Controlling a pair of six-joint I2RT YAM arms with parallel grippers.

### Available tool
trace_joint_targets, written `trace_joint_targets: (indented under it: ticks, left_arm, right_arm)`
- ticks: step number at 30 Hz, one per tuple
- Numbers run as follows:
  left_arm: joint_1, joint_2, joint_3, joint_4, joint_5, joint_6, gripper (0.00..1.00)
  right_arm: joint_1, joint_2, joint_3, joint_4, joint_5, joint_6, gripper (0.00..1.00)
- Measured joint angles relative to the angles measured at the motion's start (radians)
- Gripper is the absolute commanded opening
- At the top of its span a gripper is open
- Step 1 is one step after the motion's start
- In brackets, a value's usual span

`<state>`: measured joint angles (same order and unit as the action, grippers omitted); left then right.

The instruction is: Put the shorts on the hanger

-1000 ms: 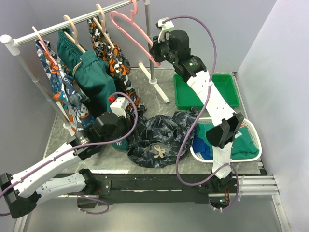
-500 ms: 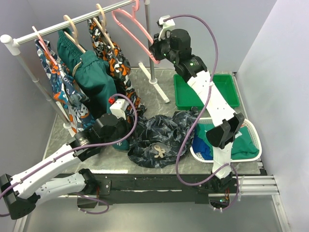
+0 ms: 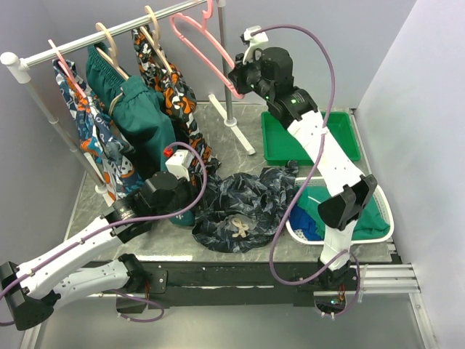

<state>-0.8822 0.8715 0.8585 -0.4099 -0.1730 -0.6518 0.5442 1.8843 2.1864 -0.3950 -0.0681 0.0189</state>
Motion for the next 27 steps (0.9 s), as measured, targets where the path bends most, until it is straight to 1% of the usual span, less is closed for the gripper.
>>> trace_joint_targets:
  ticks: [13, 18, 22, 25, 27]
  left_arm:
    - [0.0, -0.005, 0.0, 0.0, 0.0, -0.016, 0.69]
    - [0.0, -0.003, -0.004, 0.0, 0.0, -0.022, 0.7]
    - [0.0, -0.003, -0.037, 0.002, 0.002, -0.035, 0.71]
    - [-0.002, -0.002, -0.097, 0.009, 0.012, -0.062, 0.72]
    - [-0.016, 0.005, -0.148, 0.015, 0.014, -0.085, 0.72]
  right_arm:
    - [0.0, -0.128, -0.156, 0.058, 0.0, 0.006, 0.0]
    - [0.0, -0.22, -0.277, 0.075, 0.003, 0.023, 0.0]
    - [0.001, -0.387, -0.475, 0.086, 0.024, 0.062, 0.0]
    - [0.001, -0.586, -0.685, 0.081, 0.034, 0.111, 0.0]
    - [0.003, -0.755, -0.834, 0.061, 0.034, 0.156, 0.0]
